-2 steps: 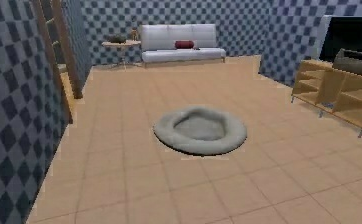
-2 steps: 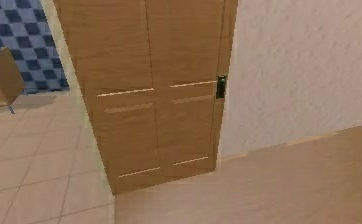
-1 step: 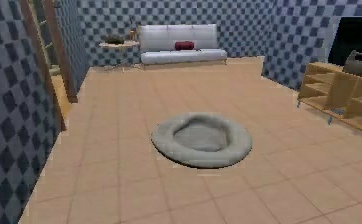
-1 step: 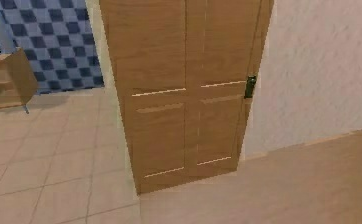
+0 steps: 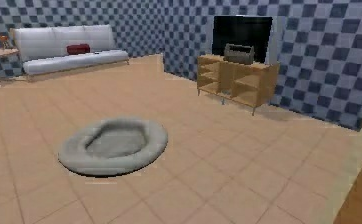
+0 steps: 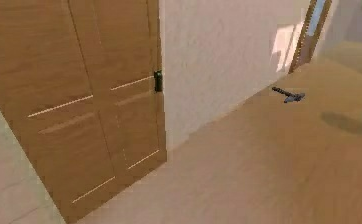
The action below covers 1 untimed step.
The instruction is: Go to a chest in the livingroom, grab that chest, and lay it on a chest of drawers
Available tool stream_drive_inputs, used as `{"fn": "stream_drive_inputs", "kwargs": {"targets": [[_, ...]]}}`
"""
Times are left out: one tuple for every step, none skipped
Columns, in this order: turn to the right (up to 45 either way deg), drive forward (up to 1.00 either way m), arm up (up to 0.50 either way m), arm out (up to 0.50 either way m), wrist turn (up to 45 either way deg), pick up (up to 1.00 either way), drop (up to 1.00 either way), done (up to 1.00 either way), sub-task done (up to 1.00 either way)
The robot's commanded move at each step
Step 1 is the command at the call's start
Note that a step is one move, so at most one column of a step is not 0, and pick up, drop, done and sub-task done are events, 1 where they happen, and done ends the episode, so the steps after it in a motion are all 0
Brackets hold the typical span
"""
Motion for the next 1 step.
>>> {"fn": "stream_drive_inputs", "kwargs": {"targets": [[0.0,1.0,0.0,0.0,0.0,0.0,0.0,0.0,0.0]]}}
